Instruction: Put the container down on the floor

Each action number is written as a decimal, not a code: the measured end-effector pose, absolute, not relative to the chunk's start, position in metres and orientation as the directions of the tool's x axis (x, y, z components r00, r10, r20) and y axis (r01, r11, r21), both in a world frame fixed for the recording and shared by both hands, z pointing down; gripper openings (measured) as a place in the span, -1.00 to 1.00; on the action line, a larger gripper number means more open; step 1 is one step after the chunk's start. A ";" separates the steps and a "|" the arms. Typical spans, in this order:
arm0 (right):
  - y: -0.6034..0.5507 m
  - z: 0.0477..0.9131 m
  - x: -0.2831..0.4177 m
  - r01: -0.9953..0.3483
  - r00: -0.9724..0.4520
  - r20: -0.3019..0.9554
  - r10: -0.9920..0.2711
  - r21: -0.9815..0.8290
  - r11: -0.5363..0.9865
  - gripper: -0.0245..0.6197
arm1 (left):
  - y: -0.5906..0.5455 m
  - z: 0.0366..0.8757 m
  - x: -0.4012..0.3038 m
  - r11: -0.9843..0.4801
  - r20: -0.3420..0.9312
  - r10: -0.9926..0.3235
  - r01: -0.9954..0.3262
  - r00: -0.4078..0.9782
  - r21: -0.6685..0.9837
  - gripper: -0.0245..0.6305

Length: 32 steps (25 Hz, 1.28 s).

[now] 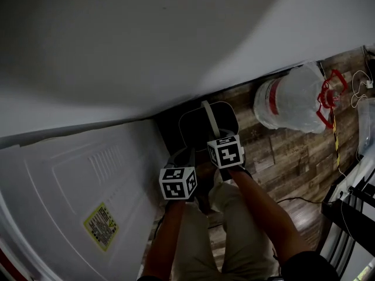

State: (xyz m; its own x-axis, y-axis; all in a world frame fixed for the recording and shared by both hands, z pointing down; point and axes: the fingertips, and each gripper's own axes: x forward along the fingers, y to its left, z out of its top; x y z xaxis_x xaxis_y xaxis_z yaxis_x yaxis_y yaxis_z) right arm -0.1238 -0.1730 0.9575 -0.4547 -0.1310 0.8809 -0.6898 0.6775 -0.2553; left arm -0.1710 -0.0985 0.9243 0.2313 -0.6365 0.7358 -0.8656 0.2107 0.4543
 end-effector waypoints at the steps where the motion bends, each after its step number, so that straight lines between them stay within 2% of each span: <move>1: -0.173 0.958 -0.121 -0.692 -0.455 0.881 -0.131 -0.257 0.675 -0.82 | -0.098 0.925 -0.170 0.208 0.736 -0.635 -0.866 0.233 0.454 -0.88; 17: -0.168 0.973 -0.072 -0.725 -0.445 0.887 -0.126 -0.274 0.632 -0.82 | -0.116 0.936 -0.127 0.106 0.733 -0.606 -0.882 0.310 0.460 -0.88; 32: -0.172 0.990 -0.042 -0.758 -0.433 0.885 -0.173 -0.253 0.602 -0.82 | -0.125 0.950 -0.099 0.051 0.739 -0.580 -0.890 0.342 0.453 -0.88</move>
State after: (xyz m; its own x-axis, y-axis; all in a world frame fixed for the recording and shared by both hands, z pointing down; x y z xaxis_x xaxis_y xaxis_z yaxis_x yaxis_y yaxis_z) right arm -0.0418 -0.1724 0.9899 -0.4329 -0.1730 0.8847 -0.7577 0.6016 -0.2531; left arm -0.0992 -0.1249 0.9503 0.3423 -0.5799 0.7393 -0.8902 0.0515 0.4526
